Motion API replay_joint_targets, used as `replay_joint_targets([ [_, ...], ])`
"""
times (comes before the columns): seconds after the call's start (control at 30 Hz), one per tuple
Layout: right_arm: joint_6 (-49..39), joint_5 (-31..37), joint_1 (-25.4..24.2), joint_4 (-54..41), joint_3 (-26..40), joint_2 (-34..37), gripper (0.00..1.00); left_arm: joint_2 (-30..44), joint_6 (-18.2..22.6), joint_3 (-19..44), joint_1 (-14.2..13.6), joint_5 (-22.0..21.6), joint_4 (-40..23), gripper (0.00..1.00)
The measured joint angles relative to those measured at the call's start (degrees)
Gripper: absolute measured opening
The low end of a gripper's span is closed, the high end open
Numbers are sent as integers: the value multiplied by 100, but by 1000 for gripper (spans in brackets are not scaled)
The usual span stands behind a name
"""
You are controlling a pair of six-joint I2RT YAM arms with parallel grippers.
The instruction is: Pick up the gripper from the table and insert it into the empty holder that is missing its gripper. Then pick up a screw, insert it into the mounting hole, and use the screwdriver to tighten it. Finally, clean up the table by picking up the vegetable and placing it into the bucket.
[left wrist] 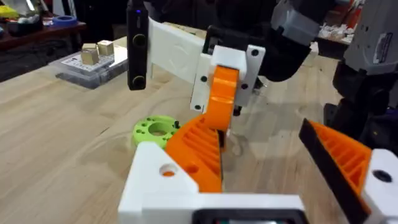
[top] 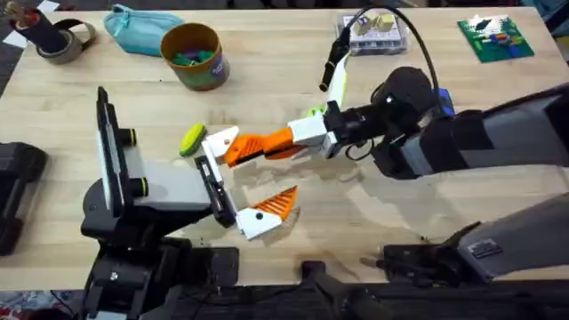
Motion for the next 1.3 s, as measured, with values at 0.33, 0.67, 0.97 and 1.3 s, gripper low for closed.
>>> replay_joint_targets([
  [0.33,-4,117,90,59,209,319,16,0,-58,0,0,24,-6,986],
  [0.67,183,153,164,35,431,435,15,0,-63,0,22,-20,0,987],
  [0.97,259,153,166,35,431,435,15,0,-63,0,22,-20,0,987],
  [1.3,263,153,166,35,431,435,14,0,-63,0,22,-20,0,987],
])
